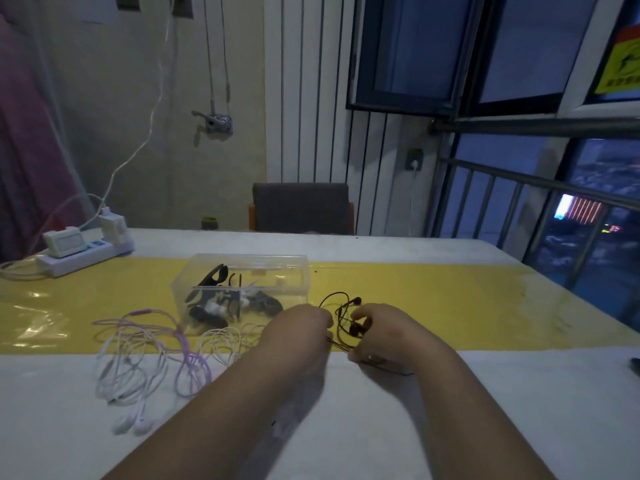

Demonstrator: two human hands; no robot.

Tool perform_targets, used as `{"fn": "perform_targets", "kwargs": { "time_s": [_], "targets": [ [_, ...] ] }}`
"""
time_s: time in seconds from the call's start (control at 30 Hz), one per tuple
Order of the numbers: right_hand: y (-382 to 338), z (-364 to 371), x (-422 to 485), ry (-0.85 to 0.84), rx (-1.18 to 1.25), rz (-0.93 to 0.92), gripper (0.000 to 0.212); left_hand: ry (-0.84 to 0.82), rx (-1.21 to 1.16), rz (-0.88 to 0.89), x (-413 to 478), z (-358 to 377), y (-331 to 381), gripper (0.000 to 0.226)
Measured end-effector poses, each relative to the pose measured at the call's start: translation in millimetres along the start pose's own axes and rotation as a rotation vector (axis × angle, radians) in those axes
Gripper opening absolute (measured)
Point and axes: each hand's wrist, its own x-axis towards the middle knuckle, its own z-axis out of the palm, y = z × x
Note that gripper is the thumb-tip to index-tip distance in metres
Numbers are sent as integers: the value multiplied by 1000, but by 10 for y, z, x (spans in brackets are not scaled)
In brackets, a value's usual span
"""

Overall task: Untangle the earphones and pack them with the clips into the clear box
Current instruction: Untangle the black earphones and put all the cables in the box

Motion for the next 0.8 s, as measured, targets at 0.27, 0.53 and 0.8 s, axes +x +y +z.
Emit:
{"fn": "perform_targets", "kwargs": {
  "time_s": [0.27,0.53,0.8],
  "targets": [
    [-65,34,-92,79,-151,45,26,296,-307,5,-224,-206,-151,30],
    [-518,-374,-381,312,644,-276,14,500,-762,-65,-440,-283,-655,11],
    [-1273,-258,-571,239,918,-589,26,568,-1320,42,-625,-524,-988,49]
  ]
}}
